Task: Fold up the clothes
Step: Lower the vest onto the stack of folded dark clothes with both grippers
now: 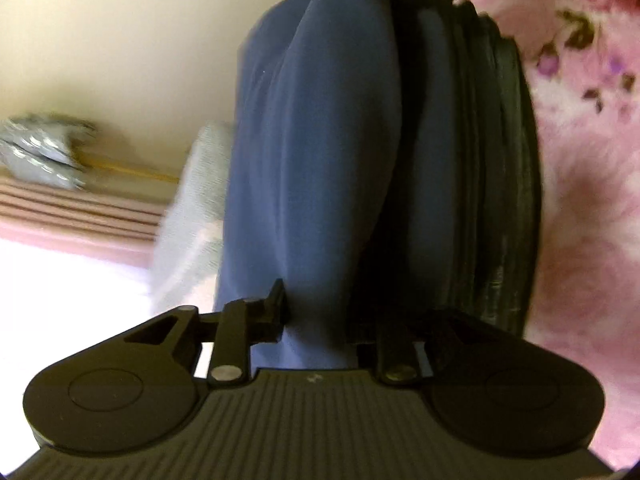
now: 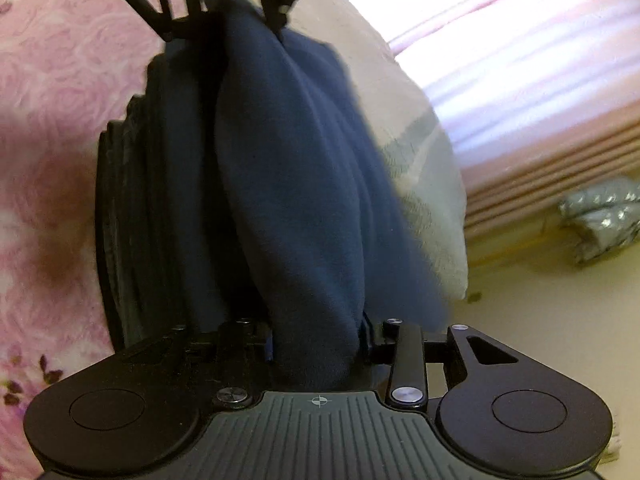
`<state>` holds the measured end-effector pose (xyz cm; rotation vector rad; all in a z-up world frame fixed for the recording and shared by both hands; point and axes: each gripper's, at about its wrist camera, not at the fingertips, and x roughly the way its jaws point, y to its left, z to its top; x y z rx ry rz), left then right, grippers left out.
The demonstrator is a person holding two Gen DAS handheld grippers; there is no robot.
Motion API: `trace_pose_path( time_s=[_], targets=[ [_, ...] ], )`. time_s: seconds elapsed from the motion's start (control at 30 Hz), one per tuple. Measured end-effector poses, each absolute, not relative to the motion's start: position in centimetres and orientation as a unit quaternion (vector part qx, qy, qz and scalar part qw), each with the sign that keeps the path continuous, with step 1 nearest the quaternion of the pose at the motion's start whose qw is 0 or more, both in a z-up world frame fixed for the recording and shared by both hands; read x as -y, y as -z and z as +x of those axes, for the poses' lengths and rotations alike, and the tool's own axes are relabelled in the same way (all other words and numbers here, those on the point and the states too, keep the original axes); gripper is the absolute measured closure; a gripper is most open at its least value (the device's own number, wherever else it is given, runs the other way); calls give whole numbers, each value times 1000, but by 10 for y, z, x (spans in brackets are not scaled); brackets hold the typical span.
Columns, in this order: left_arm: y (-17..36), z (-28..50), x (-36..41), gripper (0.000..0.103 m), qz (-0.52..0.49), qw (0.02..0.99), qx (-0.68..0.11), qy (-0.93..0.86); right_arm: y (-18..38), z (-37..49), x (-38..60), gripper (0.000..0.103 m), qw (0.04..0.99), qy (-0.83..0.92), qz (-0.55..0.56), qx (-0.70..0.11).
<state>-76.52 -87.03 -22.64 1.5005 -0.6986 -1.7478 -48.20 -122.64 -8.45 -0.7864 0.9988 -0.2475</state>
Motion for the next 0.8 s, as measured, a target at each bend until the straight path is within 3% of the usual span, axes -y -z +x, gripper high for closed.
trace_pose_path(
  time_s=[0.2,0.4,0.5,0.7,0.8],
  targets=[
    [214,-761,878,76,576,375,243,684,80,-491,1228,65,803,111,-368,-455],
    [216,-782,874,79,572,389,228,685,64,-495,1240,67,796,128,-401,-434],
    [223,-784,870,80,581,385,241,676,96,-500,1232,66,774,105,-423,-459],
    [217,-770,859,75,583,392,234,672,102,-504,1220,53,774,113,-426,-454],
    [209,-757,847,70,585,405,210,671,99,-512,1217,52,768,122,-424,-465]
  ],
)
